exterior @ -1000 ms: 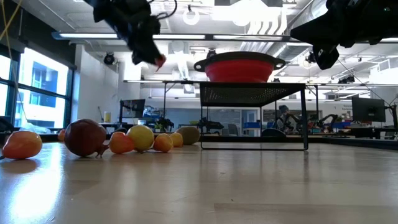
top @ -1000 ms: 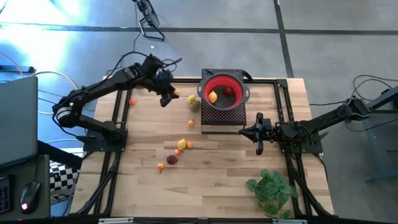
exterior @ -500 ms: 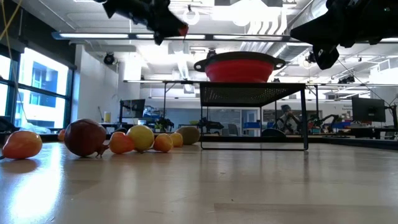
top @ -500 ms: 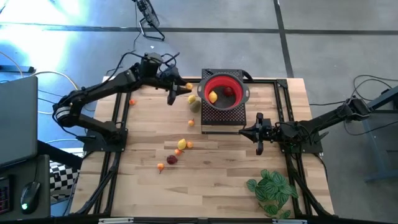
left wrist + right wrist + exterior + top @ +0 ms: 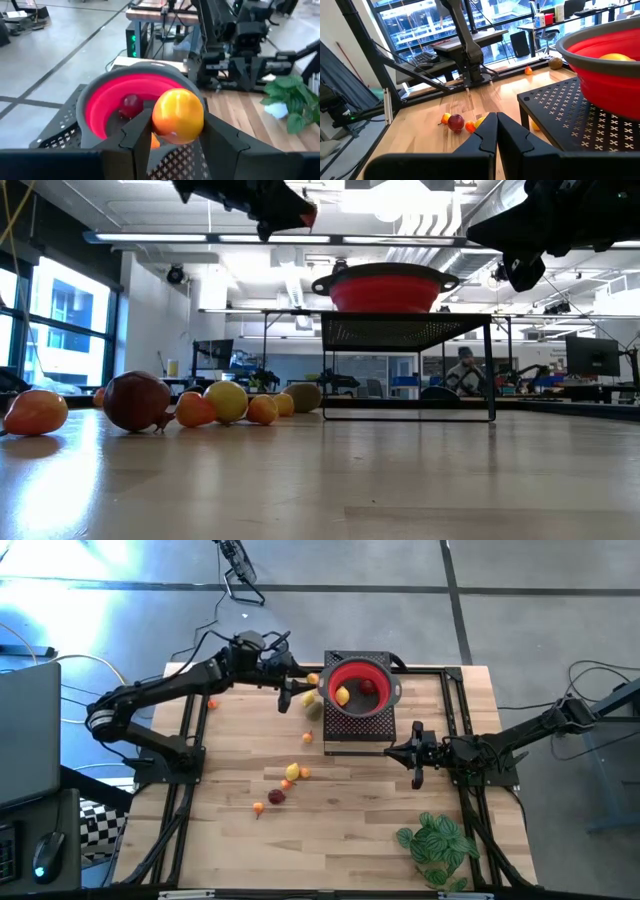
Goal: Pick & Place Fruit
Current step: Put the orange pear into the red strainer bowl on the shelf
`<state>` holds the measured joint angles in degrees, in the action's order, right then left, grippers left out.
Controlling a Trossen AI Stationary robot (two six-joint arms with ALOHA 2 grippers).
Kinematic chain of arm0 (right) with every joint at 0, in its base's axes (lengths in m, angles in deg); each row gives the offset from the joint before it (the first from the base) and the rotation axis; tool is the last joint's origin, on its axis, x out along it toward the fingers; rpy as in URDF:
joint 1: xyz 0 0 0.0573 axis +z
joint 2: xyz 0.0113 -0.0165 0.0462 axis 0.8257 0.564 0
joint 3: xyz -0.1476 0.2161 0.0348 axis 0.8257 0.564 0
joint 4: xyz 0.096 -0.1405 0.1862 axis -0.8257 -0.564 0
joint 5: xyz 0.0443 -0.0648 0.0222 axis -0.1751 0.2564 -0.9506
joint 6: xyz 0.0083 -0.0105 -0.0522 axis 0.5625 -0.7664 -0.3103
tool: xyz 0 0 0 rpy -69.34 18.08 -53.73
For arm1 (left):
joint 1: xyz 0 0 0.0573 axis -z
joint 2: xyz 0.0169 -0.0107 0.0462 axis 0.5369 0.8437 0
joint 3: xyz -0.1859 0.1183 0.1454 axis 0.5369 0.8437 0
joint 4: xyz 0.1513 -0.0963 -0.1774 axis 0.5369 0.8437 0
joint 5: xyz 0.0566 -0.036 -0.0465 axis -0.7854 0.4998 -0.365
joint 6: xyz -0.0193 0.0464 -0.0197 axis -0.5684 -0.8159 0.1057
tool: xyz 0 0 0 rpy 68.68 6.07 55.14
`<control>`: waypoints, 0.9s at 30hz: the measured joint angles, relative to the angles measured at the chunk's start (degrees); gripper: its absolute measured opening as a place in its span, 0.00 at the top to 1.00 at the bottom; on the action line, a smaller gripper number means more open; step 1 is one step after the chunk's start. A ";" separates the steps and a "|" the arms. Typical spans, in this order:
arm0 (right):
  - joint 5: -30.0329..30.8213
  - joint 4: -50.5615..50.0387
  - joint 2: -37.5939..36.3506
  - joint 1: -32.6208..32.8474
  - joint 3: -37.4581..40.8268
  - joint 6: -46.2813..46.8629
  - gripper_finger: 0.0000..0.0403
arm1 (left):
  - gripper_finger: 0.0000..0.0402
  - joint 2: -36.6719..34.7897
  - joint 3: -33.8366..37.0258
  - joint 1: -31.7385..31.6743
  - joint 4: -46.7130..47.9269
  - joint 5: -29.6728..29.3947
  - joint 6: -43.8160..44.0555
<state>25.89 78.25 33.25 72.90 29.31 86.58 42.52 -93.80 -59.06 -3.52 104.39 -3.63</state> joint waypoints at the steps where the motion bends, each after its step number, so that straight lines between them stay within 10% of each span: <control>1: 0.00 0.00 0.00 0.00 -0.01 -0.16 1.00 | 0.64 0.44 0.00 0.00 -0.34 0.23 0.71; 19: -0.01 -0.06 0.01 0.00 0.01 -0.19 1.00 | 0.64 14.12 -10.03 1.67 -4.19 1.77 2.45; 27: -0.03 -0.07 -0.01 0.00 0.01 -0.07 1.00 | 0.64 20.99 -20.51 4.72 8.50 -11.43 -3.29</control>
<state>25.85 78.18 33.24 72.90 29.32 86.51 63.51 -114.31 -54.34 4.98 92.96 -6.93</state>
